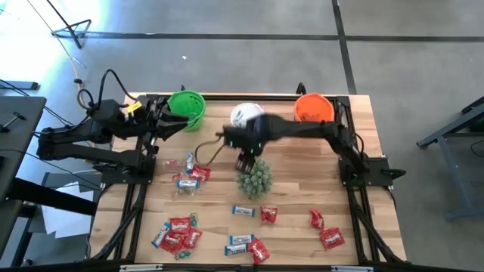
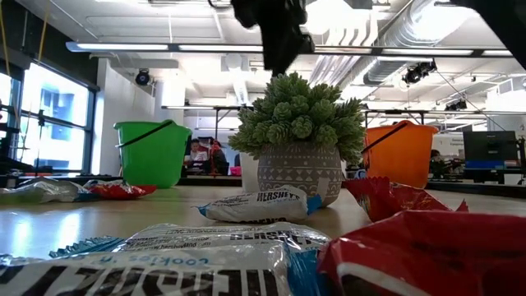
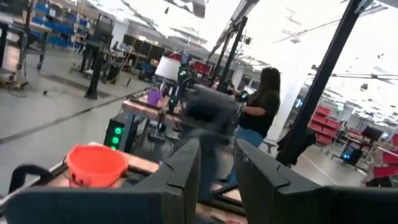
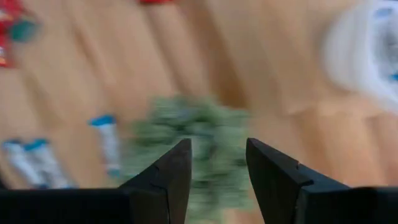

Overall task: Sort candy
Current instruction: Put the white chocolate bars into the white bucket

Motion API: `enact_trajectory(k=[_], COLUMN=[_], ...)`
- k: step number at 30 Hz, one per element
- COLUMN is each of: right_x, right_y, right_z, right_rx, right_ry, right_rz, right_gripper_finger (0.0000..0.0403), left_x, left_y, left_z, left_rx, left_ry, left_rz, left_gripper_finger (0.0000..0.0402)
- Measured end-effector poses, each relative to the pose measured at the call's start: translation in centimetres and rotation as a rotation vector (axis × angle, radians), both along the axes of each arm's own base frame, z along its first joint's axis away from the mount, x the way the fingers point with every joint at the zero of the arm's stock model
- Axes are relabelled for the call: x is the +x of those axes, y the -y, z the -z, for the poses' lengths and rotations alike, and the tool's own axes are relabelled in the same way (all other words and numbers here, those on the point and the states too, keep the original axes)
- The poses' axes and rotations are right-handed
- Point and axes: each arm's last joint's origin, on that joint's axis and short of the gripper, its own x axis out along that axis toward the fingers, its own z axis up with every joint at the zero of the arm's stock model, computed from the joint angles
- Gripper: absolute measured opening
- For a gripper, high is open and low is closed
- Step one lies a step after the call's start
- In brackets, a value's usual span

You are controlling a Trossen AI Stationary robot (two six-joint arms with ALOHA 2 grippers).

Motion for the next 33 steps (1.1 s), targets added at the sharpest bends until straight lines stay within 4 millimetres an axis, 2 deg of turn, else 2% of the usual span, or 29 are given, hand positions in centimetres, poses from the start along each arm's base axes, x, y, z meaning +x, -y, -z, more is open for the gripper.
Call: enact_trajectory(k=[5,8,16,23,28,33], right_x=[0.5,0.0,-1.5,-1.1,-0.5,0.2], right_y=[-6.5,-9.9,-16.5,-19.7,-21.3,-21.7], right_z=[-0.3,-0.5,0.2,2.9,5.7,8.0], right_rx=[0.059,0.044,0.1,0.151,0.14,0.163], right_ry=[0.114,0.154,0.176,0.128,0.065,-0.009], right_rz=[0.049,0.108,0.233,0.183,0.021,-0.169], right_gripper_finger=[0.0148,0.0148,0.0148,0.0148,0.0148,0.0148], left_x=[-0.6,-0.7,-0.8,-0.8,-0.9,-0.9], left_y=[0.2,0.3,0.7,1.1,1.6,2.0], left_z=[0.4,0.5,0.5,0.5,0.5,0.5], left_rx=[-0.048,-0.077,-0.137,-0.165,-0.174,-0.179], left_ry=[-0.043,-0.052,-0.063,-0.067,-0.071,-0.074], left_rz=[0.055,0.112,0.245,0.287,0.328,0.365], left_gripper_finger=[0.0082,0.0082,0.0082,0.0082,0.0082,0.0082])
